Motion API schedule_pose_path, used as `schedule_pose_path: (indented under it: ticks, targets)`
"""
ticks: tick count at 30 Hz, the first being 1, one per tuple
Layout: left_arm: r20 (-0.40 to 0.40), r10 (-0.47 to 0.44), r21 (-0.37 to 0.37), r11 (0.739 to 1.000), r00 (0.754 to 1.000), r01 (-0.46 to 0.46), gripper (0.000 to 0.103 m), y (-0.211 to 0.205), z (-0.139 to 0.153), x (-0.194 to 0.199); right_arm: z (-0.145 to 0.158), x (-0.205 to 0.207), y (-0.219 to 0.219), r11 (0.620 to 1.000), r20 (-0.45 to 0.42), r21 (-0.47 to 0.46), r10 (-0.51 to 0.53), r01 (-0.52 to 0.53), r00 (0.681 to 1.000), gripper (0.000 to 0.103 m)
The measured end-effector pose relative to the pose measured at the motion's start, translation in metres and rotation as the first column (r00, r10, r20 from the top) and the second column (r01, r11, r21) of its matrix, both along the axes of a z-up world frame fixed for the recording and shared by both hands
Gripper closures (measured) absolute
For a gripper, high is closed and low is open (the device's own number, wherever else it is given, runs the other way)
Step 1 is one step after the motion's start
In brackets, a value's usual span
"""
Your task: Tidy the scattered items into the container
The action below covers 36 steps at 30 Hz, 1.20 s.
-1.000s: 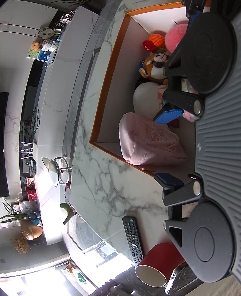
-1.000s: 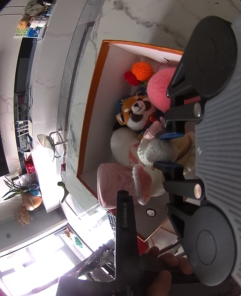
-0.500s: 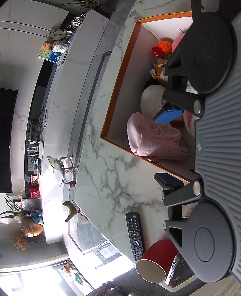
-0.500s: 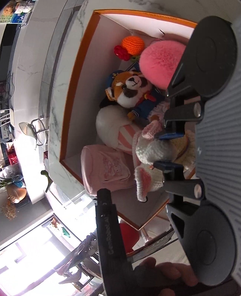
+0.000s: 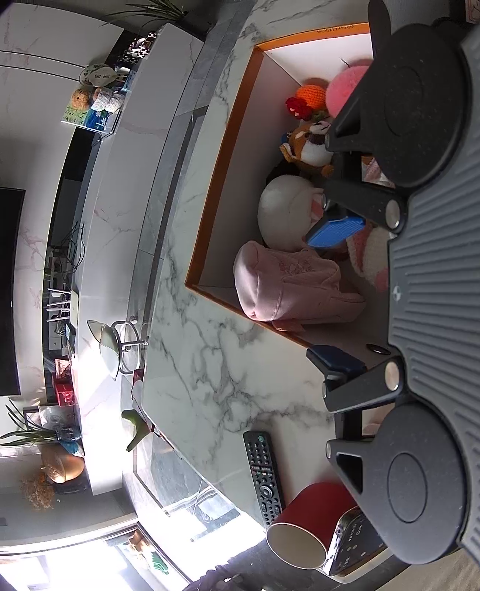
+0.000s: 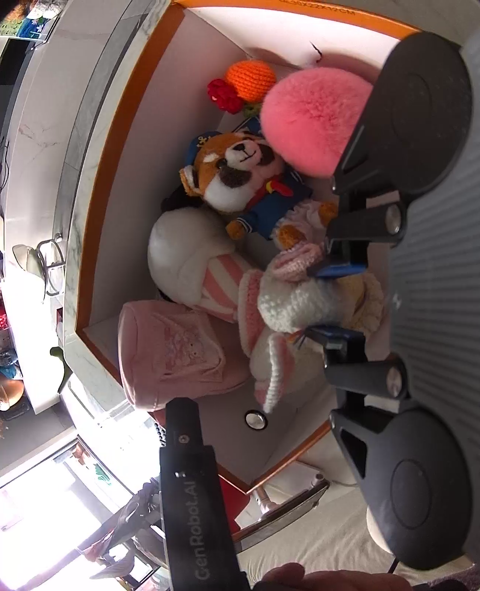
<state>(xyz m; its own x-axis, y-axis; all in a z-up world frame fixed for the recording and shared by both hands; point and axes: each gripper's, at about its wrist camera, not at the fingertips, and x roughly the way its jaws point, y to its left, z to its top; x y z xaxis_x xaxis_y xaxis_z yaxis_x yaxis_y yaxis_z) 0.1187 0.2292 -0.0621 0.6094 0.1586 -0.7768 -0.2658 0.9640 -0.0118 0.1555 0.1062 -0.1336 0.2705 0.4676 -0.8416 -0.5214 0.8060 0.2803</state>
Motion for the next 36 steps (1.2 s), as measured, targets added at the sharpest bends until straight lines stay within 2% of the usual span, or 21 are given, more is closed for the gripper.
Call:
schedule_pose_path:
  ticks: [4, 6, 7, 8, 15, 17, 22, 25, 31, 34, 36]
  targets:
    - [-0.005, -0.018, 0.008, 1.0, 1.0, 0.018, 0.033, -0.008, 0.002, -0.004, 0.002, -0.003, -0.006, 0.999, -0.007, 0.01, -0.038, 0.038, 0.999, 0.068]
    - [-0.004, -0.026, 0.008, 1.0, 1.0, 0.026, 0.031, -0.012, 0.003, -0.006, 0.007, -0.006, -0.011, 0.998, -0.009, 0.021, -0.059, 0.059, 0.998, 0.058]
    - [-0.004, -0.028, 0.007, 1.0, 1.0, 0.028, 0.031, -0.014, 0.004, -0.007, 0.01, -0.009, -0.013, 0.998, 0.0, 0.019, -0.065, 0.065, 0.998, 0.048]
    - [-0.003, -0.029, 0.006, 1.0, 1.0, 0.029, 0.031, -0.015, 0.005, -0.009, 0.013, -0.011, -0.014, 0.997, 0.011, 0.016, -0.069, 0.069, 0.998, 0.045]
    - [0.001, -0.034, 0.002, 0.999, 0.999, 0.034, 0.031, -0.026, 0.011, -0.02, 0.034, -0.028, -0.024, 0.997, 0.057, 0.018, -0.07, 0.069, 0.996, 0.044]
    - [0.008, -0.033, 0.002, 0.999, 0.999, 0.033, 0.031, -0.029, 0.014, -0.024, 0.041, -0.033, -0.028, 0.997, 0.084, 0.014, -0.073, 0.072, 0.994, 0.038]
    - [0.04, -0.036, -0.015, 0.999, 0.999, 0.037, 0.028, -0.038, 0.023, -0.036, 0.059, -0.047, -0.038, 0.997, 0.166, 0.004, -0.078, 0.079, 0.983, 0.031]
    - [0.066, -0.036, -0.016, 0.999, 0.997, 0.037, 0.027, -0.045, 0.029, -0.044, 0.069, -0.055, -0.047, 0.995, 0.209, 0.005, -0.096, 0.097, 0.973, 0.03]
    - [0.149, -0.042, 0.017, 0.999, 0.988, 0.04, 0.023, -0.059, 0.044, -0.064, 0.086, -0.069, -0.072, 0.985, 0.279, 0.026, -0.173, 0.172, 0.945, 0.025]
    - [0.186, -0.042, 0.009, 0.999, 0.982, 0.041, 0.02, -0.062, 0.054, -0.072, 0.096, -0.077, -0.087, 0.973, 0.318, 0.053, -0.228, 0.223, 0.92, 0.023]
    - [0.216, -0.04, 0.001, 0.999, 0.975, 0.041, 0.015, -0.062, 0.062, -0.078, 0.105, -0.082, -0.098, 0.963, 0.346, 0.077, -0.27, 0.26, 0.899, 0.021]
